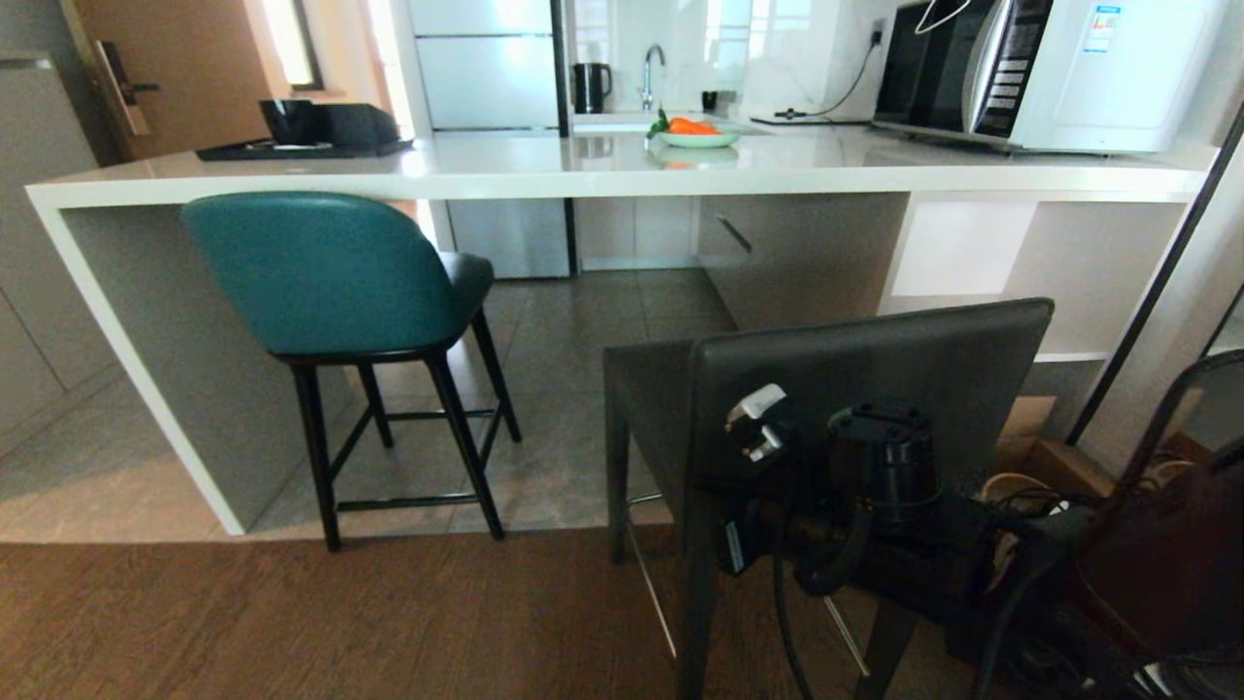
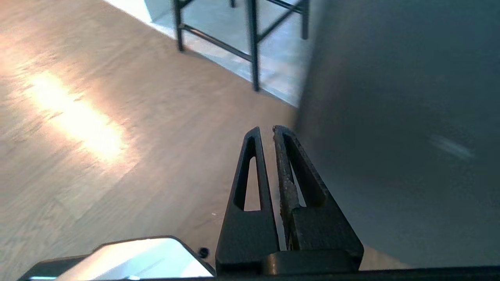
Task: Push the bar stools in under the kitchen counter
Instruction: Push the gray chair back under the dining table
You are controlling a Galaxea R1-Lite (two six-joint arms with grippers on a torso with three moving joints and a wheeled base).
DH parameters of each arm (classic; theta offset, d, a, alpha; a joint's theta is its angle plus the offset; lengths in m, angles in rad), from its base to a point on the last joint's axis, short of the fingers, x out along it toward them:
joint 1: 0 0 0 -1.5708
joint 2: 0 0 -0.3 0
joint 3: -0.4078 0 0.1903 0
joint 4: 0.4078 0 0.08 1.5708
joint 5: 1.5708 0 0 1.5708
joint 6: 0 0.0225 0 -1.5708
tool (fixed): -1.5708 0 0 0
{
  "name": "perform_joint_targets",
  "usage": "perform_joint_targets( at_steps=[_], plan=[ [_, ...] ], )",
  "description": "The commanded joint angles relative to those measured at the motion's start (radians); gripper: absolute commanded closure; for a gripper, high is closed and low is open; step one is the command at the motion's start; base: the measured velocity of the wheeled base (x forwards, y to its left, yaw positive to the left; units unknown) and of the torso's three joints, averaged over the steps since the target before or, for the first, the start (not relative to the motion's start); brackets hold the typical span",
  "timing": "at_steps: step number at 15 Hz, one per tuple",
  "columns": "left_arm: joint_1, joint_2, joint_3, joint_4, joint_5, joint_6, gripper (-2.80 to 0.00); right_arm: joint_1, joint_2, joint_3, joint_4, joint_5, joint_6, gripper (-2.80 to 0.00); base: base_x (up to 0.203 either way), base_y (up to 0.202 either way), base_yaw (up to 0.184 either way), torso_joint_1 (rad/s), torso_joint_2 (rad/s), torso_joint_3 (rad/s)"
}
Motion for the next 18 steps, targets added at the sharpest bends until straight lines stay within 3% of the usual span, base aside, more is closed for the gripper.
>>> perform_joint_targets(
  at_steps=[1,6,10,13,18],
  plan=[
    [0.0,0.001,0.0,0.0,0.0,0.0,0.0,0.014,0.032,-0.039,-0.004,0.001,0.0,0.0,0.0,0.0,0.0,0.0,0.0,0.0],
    [0.0,0.001,0.0,0.0,0.0,0.0,0.0,0.017,0.028,-0.096,0.044,0.0,0.0,0.0,0.0,0.0,0.0,0.0,0.0,0.0],
    [0.0,0.001,0.0,0.0,0.0,-0.001,0.0,0.015,-0.149,0.121,0.077,0.028,0.002,0.0,0.0,0.0,0.0,0.0,0.0,0.0],
    [0.0,0.001,0.0,0.0,-0.002,0.0,0.0,-0.074,-0.167,0.197,0.079,0.04,0.001,0.0,0.0,0.0,0.0,0.0,0.0,0.0],
    [0.0,0.001,0.0,0.0,0.0,0.0,0.0,-0.15,0.053,0.065,-0.077,0.013,0.0,0.0,0.0,0.0,0.0,0.0,0.0,0.0]
  ],
)
